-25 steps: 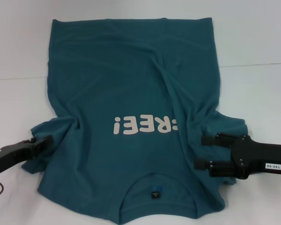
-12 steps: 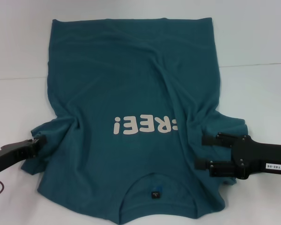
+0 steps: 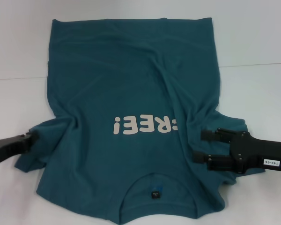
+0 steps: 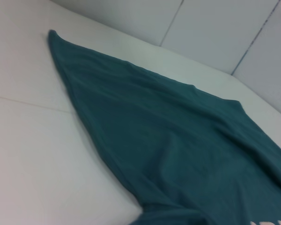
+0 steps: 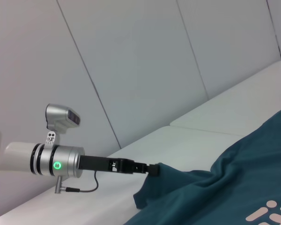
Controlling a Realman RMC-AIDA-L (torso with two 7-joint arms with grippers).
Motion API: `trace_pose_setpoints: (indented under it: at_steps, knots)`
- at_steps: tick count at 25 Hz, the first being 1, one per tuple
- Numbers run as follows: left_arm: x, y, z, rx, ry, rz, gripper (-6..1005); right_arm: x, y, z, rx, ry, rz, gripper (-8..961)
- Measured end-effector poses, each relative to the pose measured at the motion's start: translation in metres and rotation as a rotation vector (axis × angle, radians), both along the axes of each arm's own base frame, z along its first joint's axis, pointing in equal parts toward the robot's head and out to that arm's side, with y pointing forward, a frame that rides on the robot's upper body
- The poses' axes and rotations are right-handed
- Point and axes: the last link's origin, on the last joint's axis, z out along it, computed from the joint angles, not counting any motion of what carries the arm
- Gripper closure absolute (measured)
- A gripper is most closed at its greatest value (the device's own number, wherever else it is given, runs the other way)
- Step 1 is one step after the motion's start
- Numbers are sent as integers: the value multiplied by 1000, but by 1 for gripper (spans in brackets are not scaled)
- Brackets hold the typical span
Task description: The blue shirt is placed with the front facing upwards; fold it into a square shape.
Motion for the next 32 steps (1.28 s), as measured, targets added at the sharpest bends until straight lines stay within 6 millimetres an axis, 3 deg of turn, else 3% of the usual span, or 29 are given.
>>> trace_pose_setpoints:
  at_steps: [10,32]
  knots:
    - [-8,11,29,58,75,18,997,-1,2,-10,-12,15,-24,82]
    - [4,38,56,80,229,-41,993,-2,3,-11,-13,20,-24,90]
